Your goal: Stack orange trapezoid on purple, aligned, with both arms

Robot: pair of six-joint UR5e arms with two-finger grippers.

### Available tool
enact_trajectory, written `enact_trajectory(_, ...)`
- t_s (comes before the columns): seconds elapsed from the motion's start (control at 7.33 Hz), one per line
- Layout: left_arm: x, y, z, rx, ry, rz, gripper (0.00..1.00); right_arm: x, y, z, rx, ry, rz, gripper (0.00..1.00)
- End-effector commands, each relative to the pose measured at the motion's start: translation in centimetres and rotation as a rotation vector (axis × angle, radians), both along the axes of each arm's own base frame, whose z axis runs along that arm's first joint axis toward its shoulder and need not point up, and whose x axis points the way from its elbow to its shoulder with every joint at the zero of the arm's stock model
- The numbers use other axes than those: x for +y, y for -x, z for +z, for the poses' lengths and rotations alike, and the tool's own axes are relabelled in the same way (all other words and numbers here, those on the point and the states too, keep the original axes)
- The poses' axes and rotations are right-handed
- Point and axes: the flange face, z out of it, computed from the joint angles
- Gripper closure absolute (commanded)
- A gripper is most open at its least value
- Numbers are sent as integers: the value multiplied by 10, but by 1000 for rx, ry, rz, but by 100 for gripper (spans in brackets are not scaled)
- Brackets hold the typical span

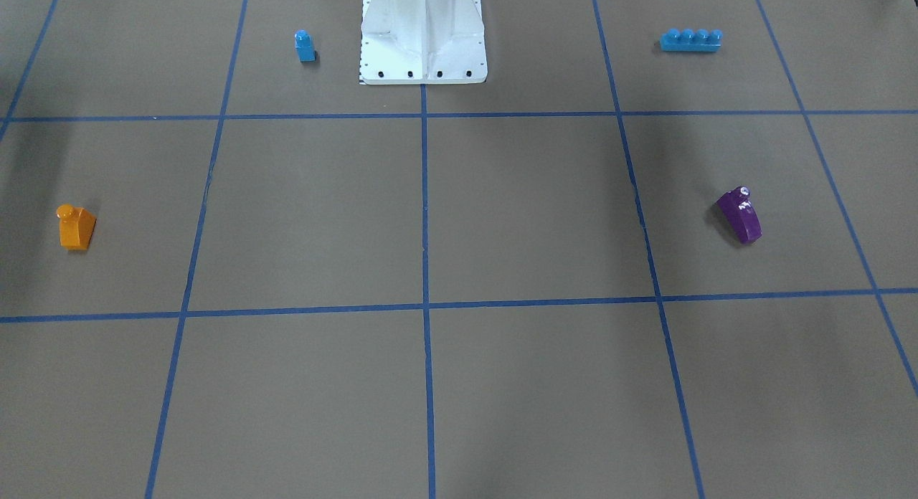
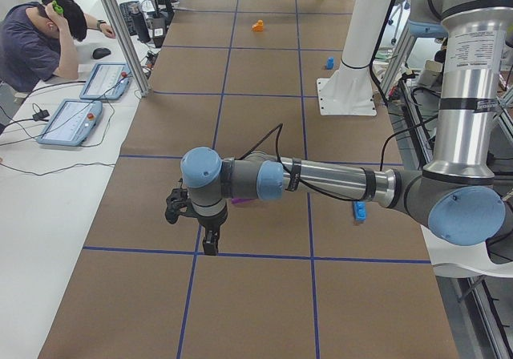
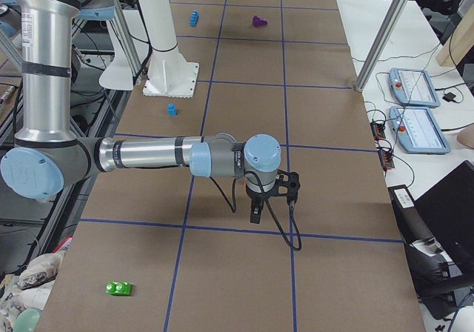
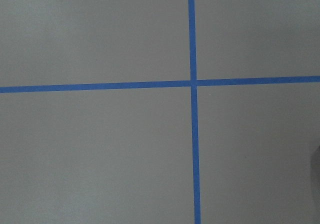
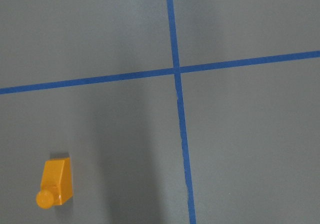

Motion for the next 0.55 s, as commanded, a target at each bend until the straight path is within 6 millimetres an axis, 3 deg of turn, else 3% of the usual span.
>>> enact_trajectory(0.0, -5, -11, -57, 18, -123, 23, 0, -3, 0, -15, -4, -25, 5, 0)
enact_trajectory(0.14, -2, -18, -73, 40, -162, 23, 0, -7, 1, -38, -3, -75, 1, 0)
enact_trajectory(0.27, -7, -61, -82, 138, -72, 23, 0, -14, 3, -51, -30, -96, 1, 0)
enact_trajectory(0.41, -13, -85, -114, 222, 1, -43, 0, -12, 7, -52, -95, -80, -4, 0)
